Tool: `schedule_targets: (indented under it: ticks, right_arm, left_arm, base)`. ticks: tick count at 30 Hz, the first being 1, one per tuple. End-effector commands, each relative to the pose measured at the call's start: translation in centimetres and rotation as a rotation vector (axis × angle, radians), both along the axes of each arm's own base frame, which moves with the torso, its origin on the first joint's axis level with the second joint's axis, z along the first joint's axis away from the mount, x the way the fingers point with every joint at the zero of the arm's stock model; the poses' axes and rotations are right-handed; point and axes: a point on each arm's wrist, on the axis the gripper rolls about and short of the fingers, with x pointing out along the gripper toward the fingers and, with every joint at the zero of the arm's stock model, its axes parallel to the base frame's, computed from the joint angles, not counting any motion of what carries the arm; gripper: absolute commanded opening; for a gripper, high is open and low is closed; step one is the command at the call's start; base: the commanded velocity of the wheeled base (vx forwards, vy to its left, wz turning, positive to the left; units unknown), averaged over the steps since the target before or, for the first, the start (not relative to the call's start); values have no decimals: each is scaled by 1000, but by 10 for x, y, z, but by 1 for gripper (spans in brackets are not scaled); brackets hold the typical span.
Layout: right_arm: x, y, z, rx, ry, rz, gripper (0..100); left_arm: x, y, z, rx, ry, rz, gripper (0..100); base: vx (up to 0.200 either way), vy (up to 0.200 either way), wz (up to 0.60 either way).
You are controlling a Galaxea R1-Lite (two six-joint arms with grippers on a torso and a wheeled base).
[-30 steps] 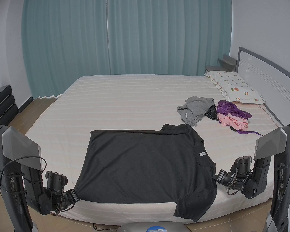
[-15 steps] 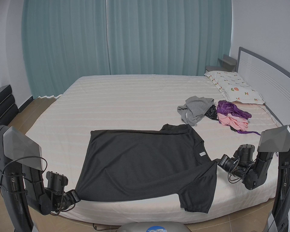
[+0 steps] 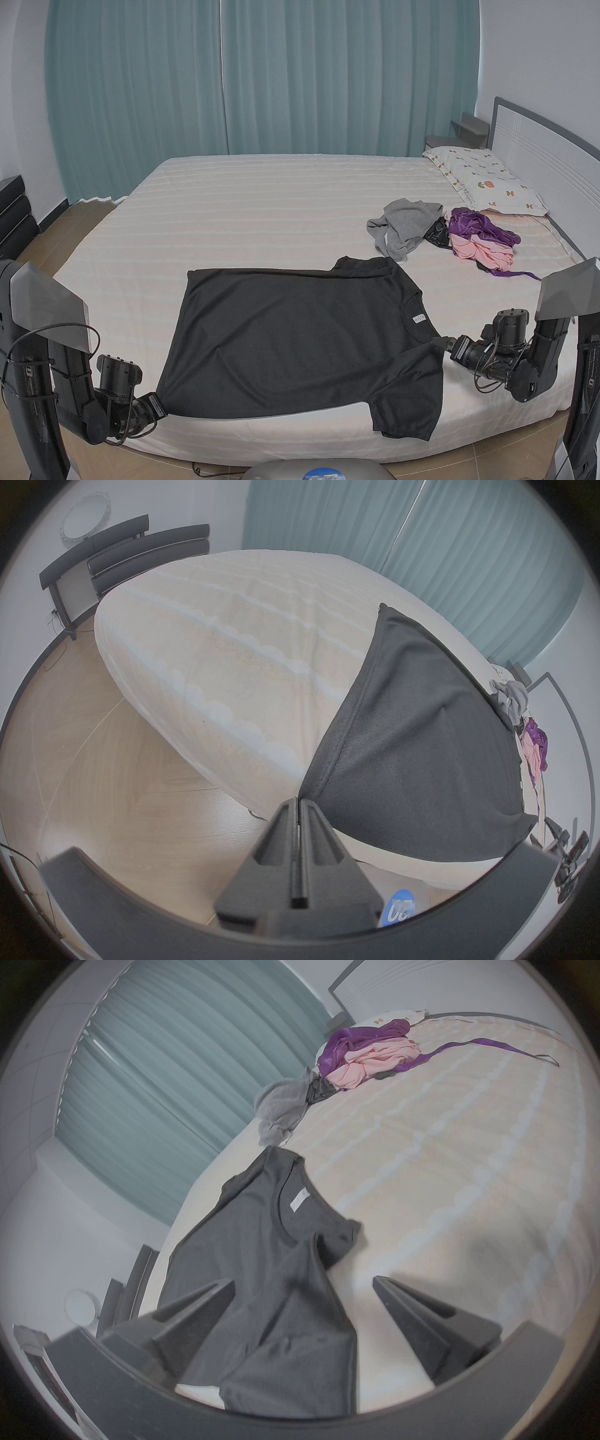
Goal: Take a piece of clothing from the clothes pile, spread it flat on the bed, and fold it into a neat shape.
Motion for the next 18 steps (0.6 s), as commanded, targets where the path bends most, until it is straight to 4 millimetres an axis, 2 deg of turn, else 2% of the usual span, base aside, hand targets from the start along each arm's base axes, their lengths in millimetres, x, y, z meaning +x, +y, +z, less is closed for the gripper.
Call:
schedule_targets:
  ticks: [1,2,4,5,8,12,14,18]
  right_arm:
    - [-25,-3,13,-22,15,51,100]
    - [-32,-3,12,-28,32,63,100]
    - [-32,-3,12,-28,32,63,100]
    - [-55,-1,5,-21,92,146,100]
    - [-67,0,-2,-10,118,243,100]
    - [-72,4,-11,-17,139,269,100]
    - [-80,8,-19,-34,182,298,100]
    - [-79,10,-23,-47,160,315,100]
  left_arm:
    - [1,0,0,-3,-3,4,0]
    - [1,0,0,-4,-6,4,0]
    - [1,0,0,-4,-6,4,0]
    - [1,0,0,-4,-6,4,0]
    - [1,0,0,-4,-6,4,0]
    - [1,0,1,-4,-6,4,0]
    - [1,0,1,-4,-6,4,0]
    - [1,0,0,-4,-6,4,0]
  base:
    - [0,0,0]
    - [0,0,0]
    - [0,0,0]
    - [0,0,0]
    - [0,0,0]
    - [0,0,0]
    - [0,0,0]
    - [0,0,0]
